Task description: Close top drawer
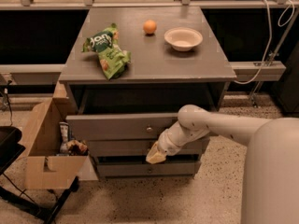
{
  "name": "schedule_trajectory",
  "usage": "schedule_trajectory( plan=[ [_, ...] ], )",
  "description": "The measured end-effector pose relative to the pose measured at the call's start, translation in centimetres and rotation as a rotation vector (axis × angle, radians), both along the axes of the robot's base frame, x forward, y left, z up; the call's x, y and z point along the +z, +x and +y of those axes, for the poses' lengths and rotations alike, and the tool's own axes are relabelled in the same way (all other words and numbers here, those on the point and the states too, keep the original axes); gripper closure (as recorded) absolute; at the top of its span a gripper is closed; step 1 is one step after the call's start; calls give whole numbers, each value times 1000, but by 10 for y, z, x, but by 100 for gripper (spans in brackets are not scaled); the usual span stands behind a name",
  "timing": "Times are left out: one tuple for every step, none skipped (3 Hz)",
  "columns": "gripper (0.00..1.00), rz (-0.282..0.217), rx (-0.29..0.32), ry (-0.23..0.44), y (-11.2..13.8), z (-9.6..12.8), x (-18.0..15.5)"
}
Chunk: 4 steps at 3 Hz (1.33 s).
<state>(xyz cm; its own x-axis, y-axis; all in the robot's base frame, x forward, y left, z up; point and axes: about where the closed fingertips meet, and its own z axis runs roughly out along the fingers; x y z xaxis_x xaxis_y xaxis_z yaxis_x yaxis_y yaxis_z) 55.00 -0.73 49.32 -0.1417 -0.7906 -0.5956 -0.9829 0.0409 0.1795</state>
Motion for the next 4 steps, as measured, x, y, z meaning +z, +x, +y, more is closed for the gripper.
schedule_trajectory(
  plan=[
    [100, 15, 5, -8, 28, 5, 0],
    [100, 18, -6, -14, 43, 4, 2],
    [100, 9, -98, -11, 59, -12, 12],
    [100, -30, -206, -56, 67, -37, 33]
  ],
)
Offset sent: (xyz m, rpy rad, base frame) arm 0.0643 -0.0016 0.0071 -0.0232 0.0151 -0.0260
